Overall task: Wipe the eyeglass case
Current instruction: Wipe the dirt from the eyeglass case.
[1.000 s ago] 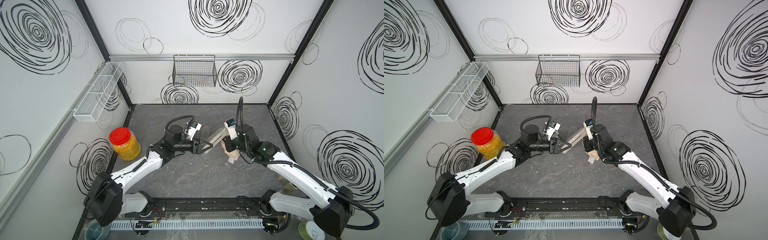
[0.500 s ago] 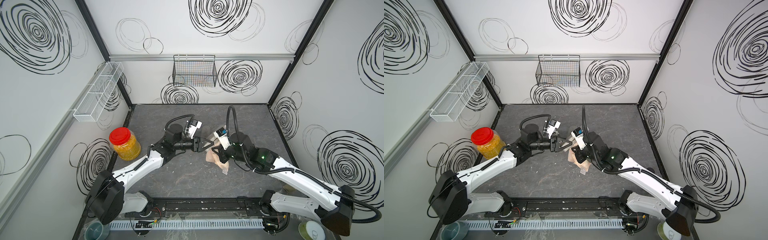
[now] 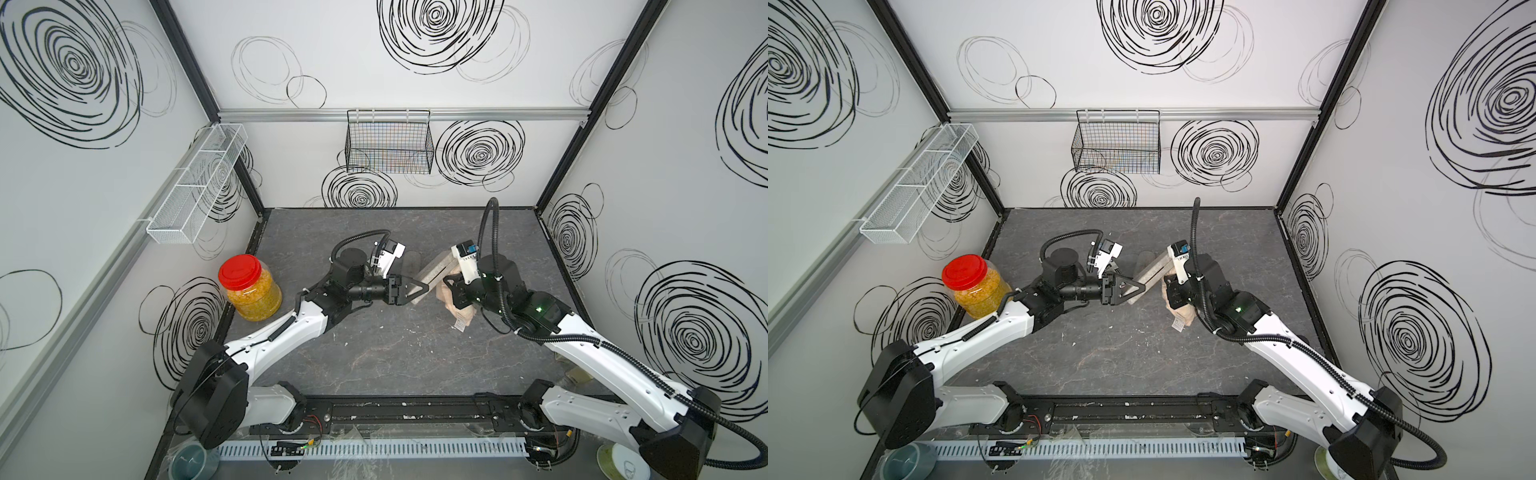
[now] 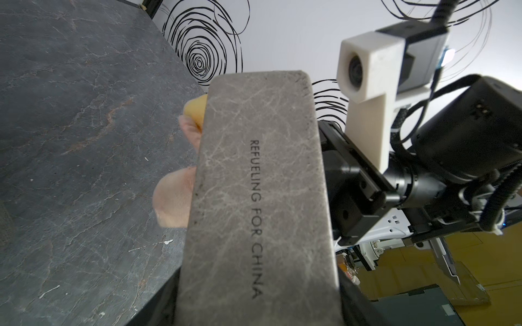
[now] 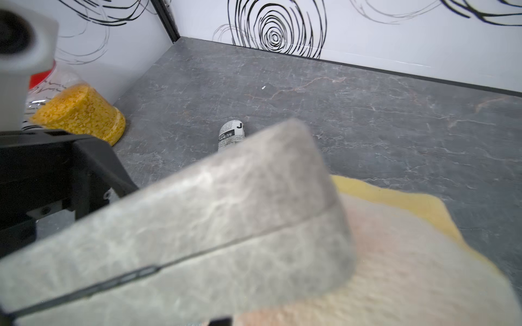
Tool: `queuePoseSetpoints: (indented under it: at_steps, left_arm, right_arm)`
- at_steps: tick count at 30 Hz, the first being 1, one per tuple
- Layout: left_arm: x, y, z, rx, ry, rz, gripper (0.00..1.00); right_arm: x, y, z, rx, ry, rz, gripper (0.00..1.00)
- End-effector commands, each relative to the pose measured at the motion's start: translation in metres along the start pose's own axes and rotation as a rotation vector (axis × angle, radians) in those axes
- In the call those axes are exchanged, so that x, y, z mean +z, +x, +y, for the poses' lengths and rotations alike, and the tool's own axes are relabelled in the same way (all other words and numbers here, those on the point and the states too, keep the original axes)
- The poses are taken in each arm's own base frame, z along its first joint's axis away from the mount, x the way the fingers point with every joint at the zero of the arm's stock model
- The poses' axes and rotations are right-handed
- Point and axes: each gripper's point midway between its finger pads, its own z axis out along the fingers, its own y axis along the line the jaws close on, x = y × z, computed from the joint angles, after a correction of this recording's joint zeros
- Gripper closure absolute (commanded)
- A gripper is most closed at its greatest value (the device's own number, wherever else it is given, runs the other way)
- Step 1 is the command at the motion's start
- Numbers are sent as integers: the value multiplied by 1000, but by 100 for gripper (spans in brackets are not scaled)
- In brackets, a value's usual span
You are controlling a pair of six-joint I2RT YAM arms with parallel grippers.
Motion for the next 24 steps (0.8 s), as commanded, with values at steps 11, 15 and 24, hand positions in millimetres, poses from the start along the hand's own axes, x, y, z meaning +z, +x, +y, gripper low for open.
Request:
queuePoseSetpoints:
  at_steps: [11, 15, 24]
  left_arm:
    - [3, -2, -16, 55, 66, 9, 44]
    - [3, -1, -13, 48, 60, 6, 44]
    - [7, -1, -9, 44, 50, 17, 45]
  right_arm:
    - [4, -11, 0, -29, 71, -29, 95]
    - [-2, -22, -14, 9, 78, -84, 95]
    - [-15, -12, 78, -158, -263, -60, 92]
